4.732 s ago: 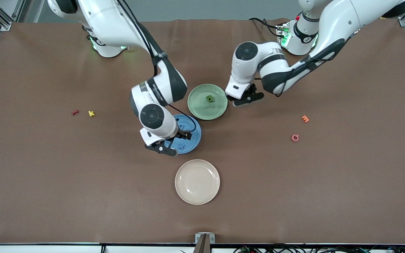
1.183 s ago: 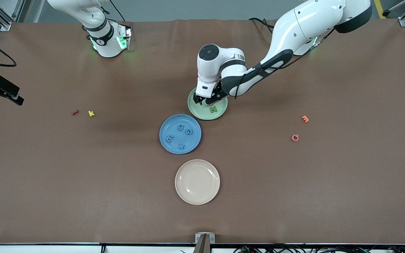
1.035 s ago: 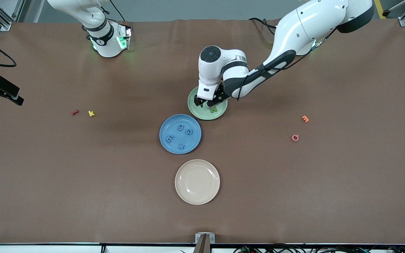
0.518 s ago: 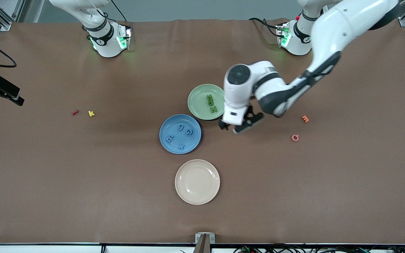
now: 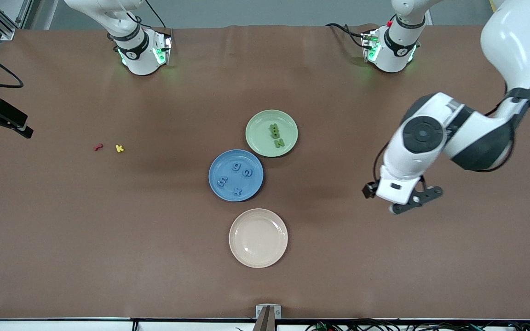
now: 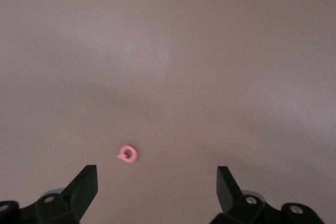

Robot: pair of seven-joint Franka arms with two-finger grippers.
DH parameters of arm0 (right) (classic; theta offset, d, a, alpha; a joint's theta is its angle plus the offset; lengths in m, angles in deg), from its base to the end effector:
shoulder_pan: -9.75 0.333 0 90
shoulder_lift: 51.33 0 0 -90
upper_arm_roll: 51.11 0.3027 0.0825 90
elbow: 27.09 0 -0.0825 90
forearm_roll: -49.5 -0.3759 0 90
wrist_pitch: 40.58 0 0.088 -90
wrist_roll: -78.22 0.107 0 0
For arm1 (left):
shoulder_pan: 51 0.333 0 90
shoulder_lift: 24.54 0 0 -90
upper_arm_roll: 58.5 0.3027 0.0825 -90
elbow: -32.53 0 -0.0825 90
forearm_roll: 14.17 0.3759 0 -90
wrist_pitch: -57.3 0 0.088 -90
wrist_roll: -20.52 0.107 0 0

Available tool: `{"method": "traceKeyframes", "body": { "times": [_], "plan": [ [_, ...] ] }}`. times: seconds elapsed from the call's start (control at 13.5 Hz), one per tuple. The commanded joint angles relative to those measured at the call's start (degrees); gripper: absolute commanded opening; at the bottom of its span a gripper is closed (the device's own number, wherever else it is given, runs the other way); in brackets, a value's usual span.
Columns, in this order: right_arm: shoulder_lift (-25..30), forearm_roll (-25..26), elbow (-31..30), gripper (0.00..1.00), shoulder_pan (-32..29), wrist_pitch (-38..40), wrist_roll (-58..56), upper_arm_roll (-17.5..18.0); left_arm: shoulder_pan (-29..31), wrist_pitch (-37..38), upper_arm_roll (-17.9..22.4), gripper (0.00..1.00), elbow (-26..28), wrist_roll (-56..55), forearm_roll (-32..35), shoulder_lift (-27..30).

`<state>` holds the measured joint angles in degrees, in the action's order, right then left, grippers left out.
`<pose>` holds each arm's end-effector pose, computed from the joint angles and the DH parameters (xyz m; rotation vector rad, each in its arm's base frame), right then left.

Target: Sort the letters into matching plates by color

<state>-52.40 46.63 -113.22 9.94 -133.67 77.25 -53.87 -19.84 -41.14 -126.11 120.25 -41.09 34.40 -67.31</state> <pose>0.5577 -0.0196 0.6376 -3.0911 0.0433 -0.1613 0.6278 -0.1944 0.3960 -2.9413 -0.5063 -0.0887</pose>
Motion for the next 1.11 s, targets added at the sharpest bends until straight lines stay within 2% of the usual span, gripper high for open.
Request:
{"method": "traceKeyframes", "body": {
  "times": [0.0, 0.52, 0.67, 0.74, 0.81, 0.89, 1.04],
  "plan": [
    [-0.7, 1.3, 1.6, 1.00, -1.3, 0.5, 0.7, 1.3, 1.8, 2.4, -0.2, 1.00, -4.9, 7.3, -2.8, 0.5],
    [-0.7, 1.5, 1.6, 1.00, -1.4, 0.5, 0.7, 1.3, 9.3, 2.5, -1.1, 1.00, -6.2, 22.7, -3.3, 2.1],
    [-0.7, 1.5, 1.6, 1.00, -1.4, 0.4, 0.7, 1.2, 8.7, 2.6, 0.0, 1.00, -7.3, 24.5, -5.2, 2.5],
    [-0.7, 1.5, 1.6, 1.00, -1.4, 0.5, 0.7, 1.3, 7.6, 2.6, 1.9, 1.00, -8.6, 24.8, -7.3, 2.8],
    [-0.7, 1.5, 1.6, 1.00, -1.5, 0.5, 0.7, 1.3, 5.8, 2.6, 5.3, 1.00, -9.7, 27.3, -11.5, 5.0],
    [-0.7, 1.5, 1.6, 1.00, -1.4, 0.5, 0.7, 1.3, 2.4, 2.5, 11.7, 1.00, -9.9, 31.0, -16.4, 8.4],
    [-0.6, 1.5, 1.6, 1.00, -1.4, 0.5, 0.7, 1.3, -7.3, 1.9, 28.5, 1.00, -10.1, 39.3, -26.6, 14.9]
  ]
}}
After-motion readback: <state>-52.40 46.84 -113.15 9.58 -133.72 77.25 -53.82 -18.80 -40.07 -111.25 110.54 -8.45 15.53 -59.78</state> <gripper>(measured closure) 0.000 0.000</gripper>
